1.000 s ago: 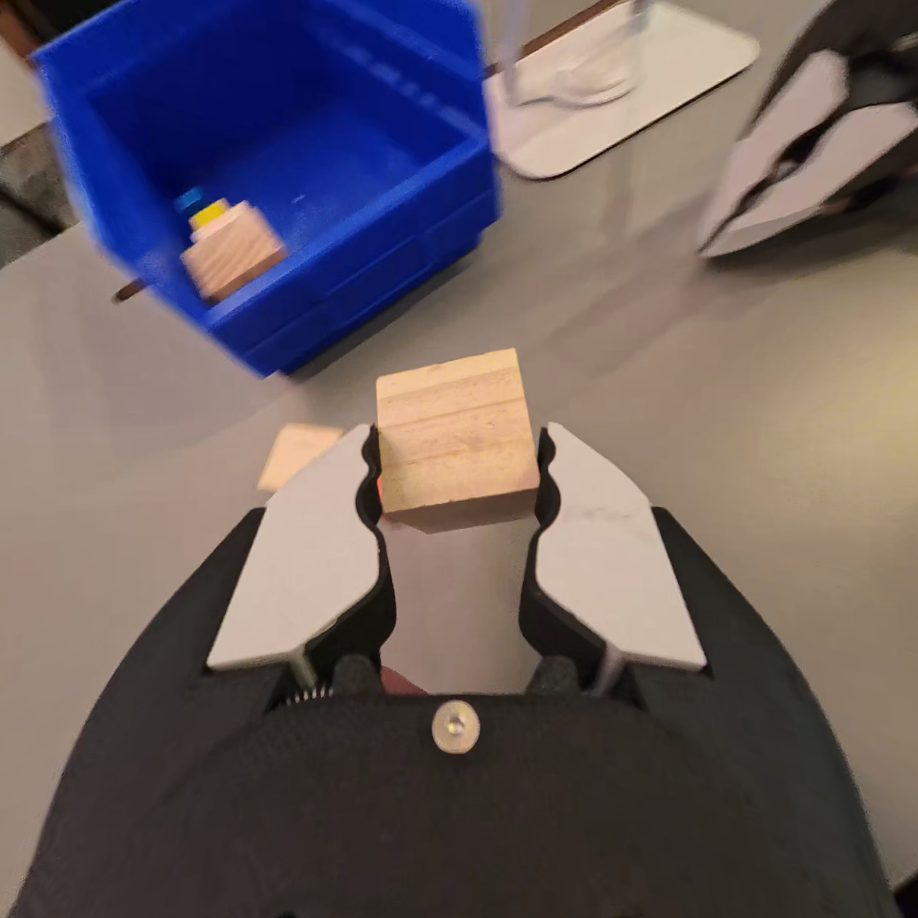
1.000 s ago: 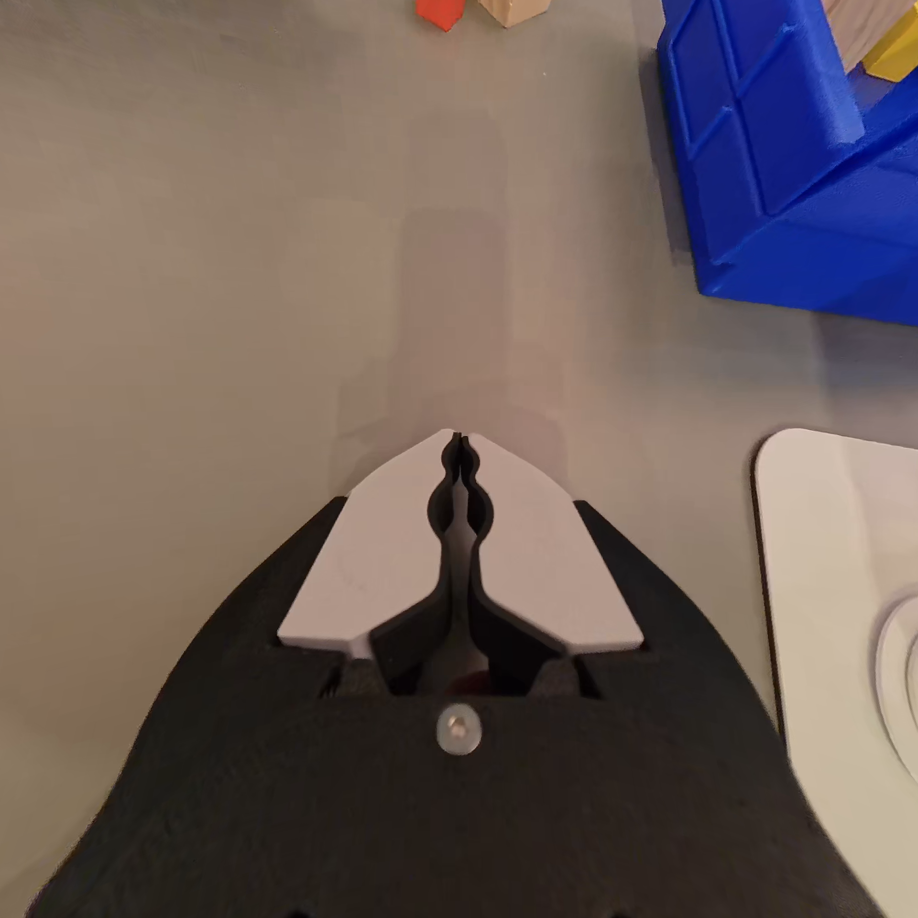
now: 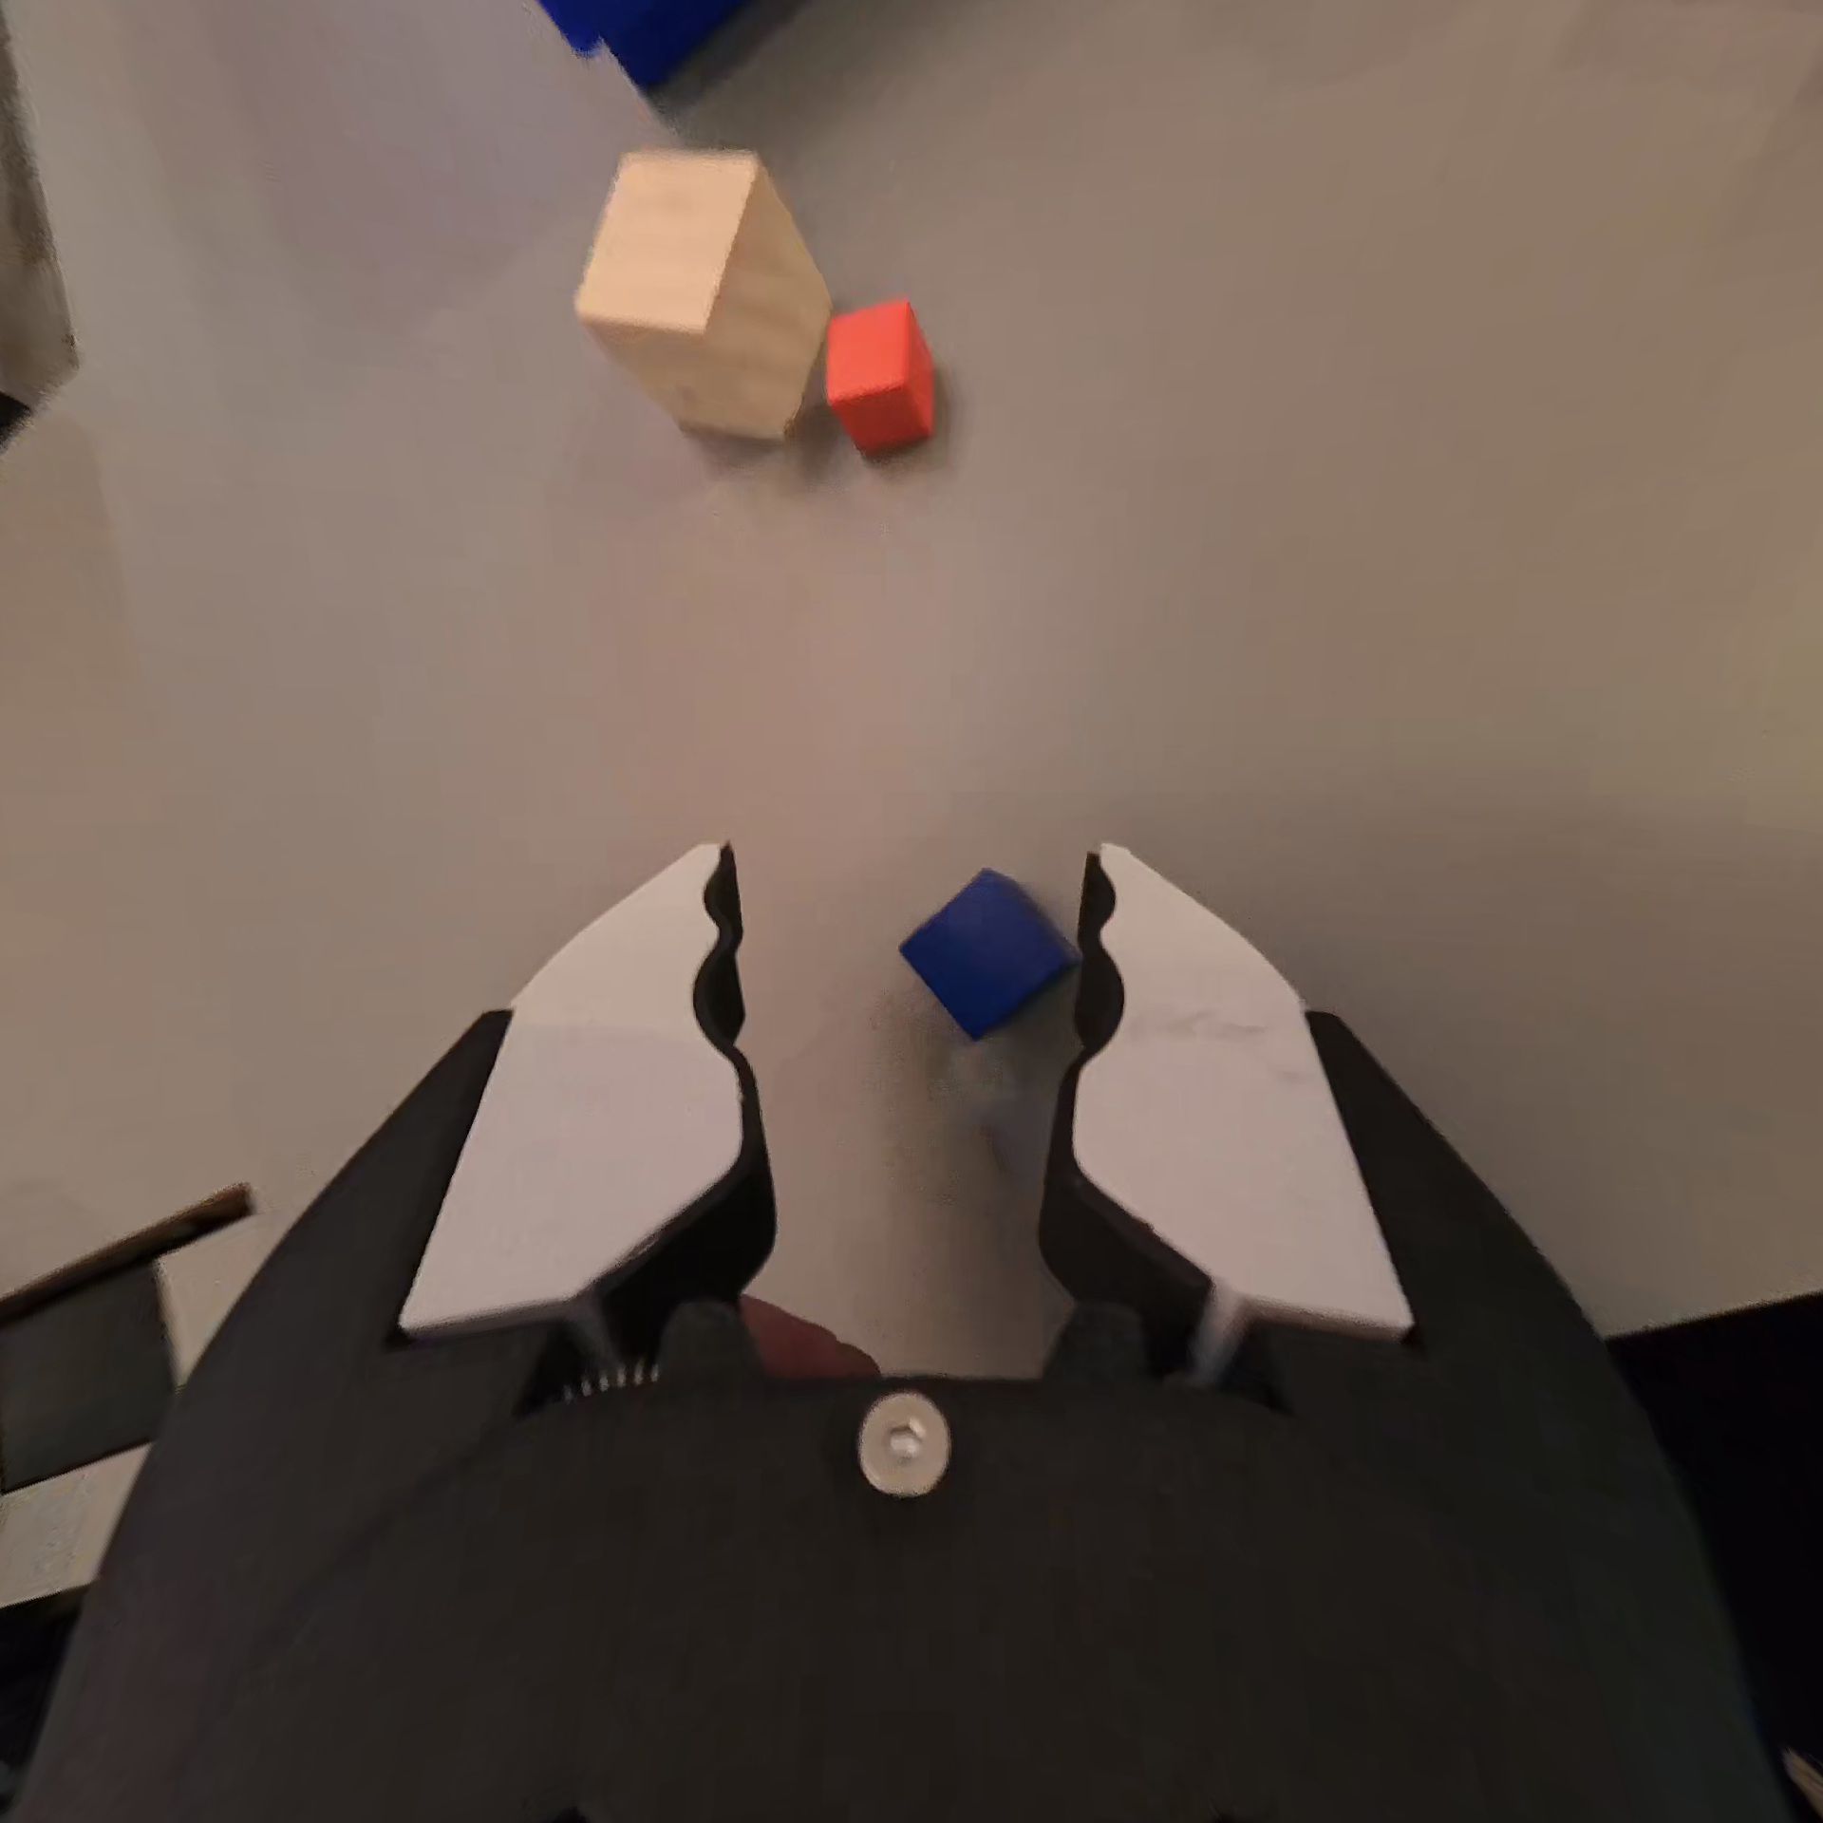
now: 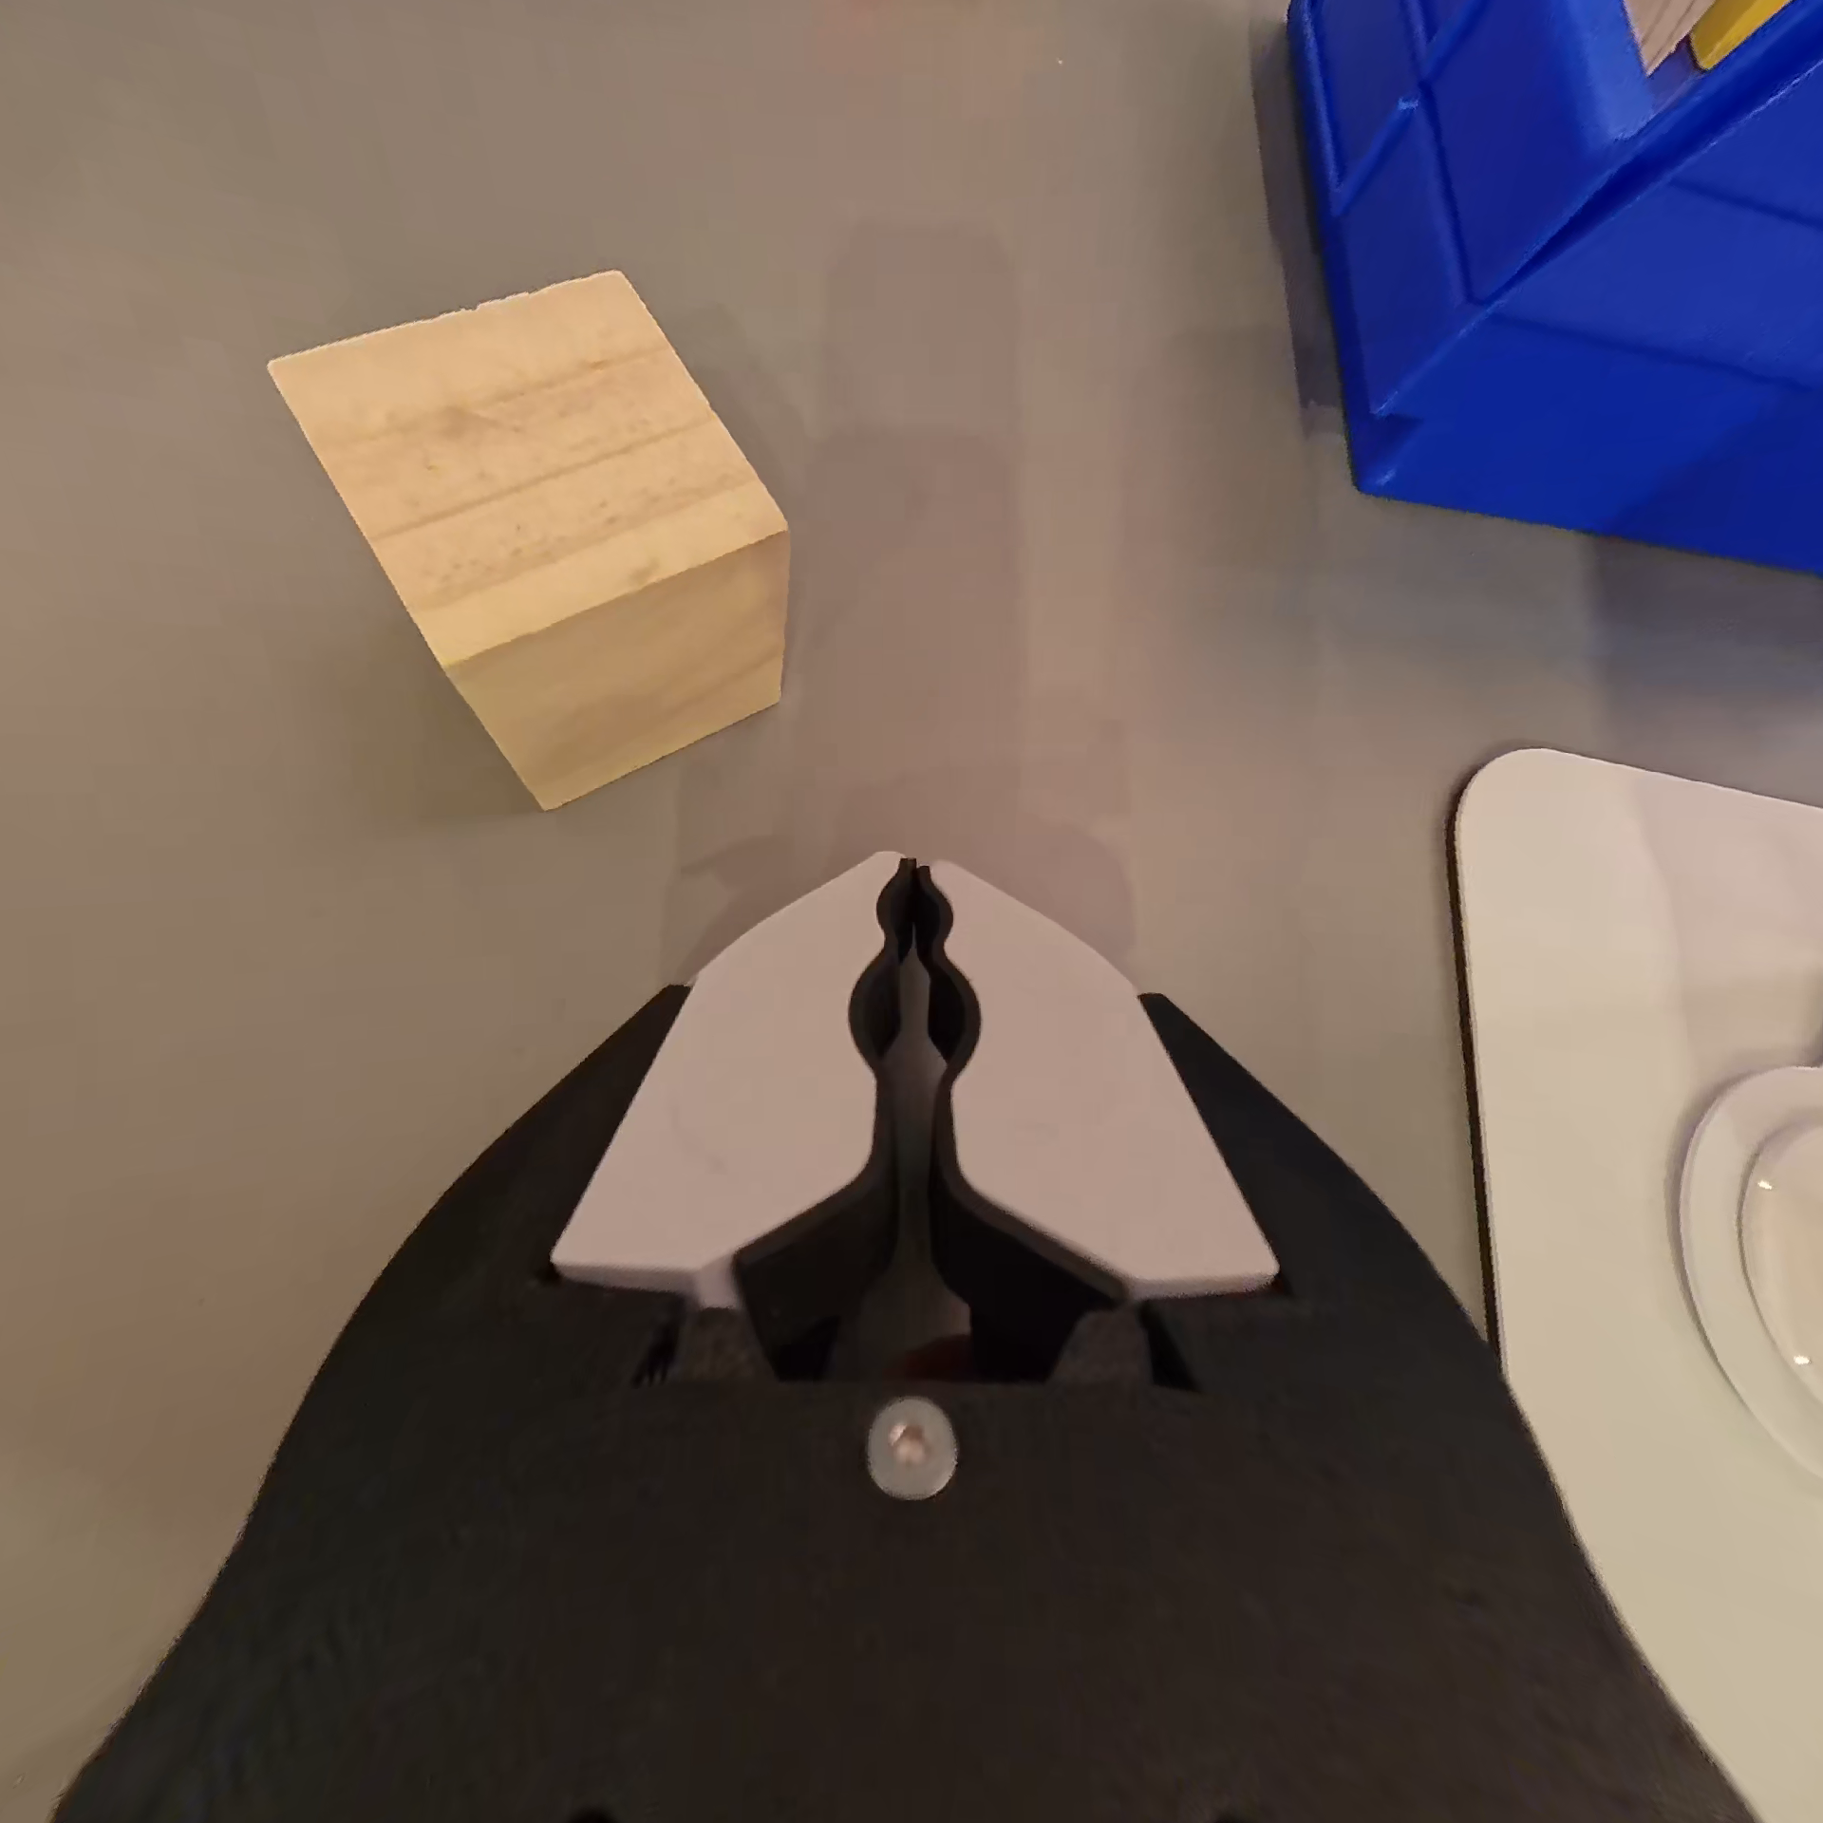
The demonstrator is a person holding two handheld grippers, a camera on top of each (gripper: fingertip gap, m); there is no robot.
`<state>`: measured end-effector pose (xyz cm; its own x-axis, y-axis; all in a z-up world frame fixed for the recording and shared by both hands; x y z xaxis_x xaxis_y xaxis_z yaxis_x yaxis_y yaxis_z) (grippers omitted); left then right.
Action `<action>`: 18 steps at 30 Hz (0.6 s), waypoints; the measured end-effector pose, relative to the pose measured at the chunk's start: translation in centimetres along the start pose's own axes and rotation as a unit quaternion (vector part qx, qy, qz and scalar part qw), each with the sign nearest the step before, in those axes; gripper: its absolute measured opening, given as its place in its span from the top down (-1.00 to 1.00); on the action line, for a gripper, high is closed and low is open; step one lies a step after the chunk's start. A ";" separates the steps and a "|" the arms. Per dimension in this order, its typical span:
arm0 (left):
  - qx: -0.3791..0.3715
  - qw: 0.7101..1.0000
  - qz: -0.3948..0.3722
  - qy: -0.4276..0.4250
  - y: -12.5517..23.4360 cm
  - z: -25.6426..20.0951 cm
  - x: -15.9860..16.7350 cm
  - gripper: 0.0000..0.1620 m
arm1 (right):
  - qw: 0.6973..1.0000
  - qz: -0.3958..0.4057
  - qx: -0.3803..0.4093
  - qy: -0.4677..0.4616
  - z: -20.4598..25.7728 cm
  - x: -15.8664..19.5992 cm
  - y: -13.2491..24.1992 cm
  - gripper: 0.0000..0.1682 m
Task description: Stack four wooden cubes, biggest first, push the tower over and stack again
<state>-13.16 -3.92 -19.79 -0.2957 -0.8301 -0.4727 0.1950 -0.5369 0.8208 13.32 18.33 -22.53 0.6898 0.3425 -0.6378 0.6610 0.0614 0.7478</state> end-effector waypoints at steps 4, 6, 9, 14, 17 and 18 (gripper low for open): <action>0.064 0.997 0.029 0.012 -1.8 -1.6 1.5 0.47 | 1.000 0.000 0.003 -0.001 0.0 0.0 0.0 1.00; 0.065 0.998 0.014 0.021 -2.3 -1.7 0.9 0.71 | 1.000 0.000 0.004 -0.001 0.0 0.0 0.0 1.00; 0.108 0.993 -0.037 0.009 -2.8 -3.4 -2.2 1.00 | 1.000 0.000 0.002 -0.001 0.0 0.0 0.0 1.00; 0.127 0.988 -0.040 -0.082 -4.9 -7.5 -6.6 1.00 | 1.000 -0.001 0.000 0.000 0.0 0.0 0.0 1.00; 0.111 0.987 -0.076 -0.091 -3.9 -7.5 -9.5 0.76 | 1.000 -0.001 -0.001 0.000 0.0 0.0 0.0 1.00; 0.088 0.988 -0.087 -0.093 -3.4 -6.5 -10.3 0.64 | 1.000 -0.001 -0.001 0.000 0.0 0.0 0.0 1.00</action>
<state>-4.72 5.43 -19.76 -0.4811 -0.6764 -0.5577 -0.0347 -0.6209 0.7831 13.36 18.30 -22.53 0.6883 0.3423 -0.6396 0.6619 0.0645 0.7468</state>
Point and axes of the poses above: each gripper's, where its closed fingertips meet, y back along the fingers, x out of its underside, z = x × y across the jaws, the point moved 1 cm from there along y, back along the fingers, and after that the axes turned 7 degrees about z, right-handed, at the moved point
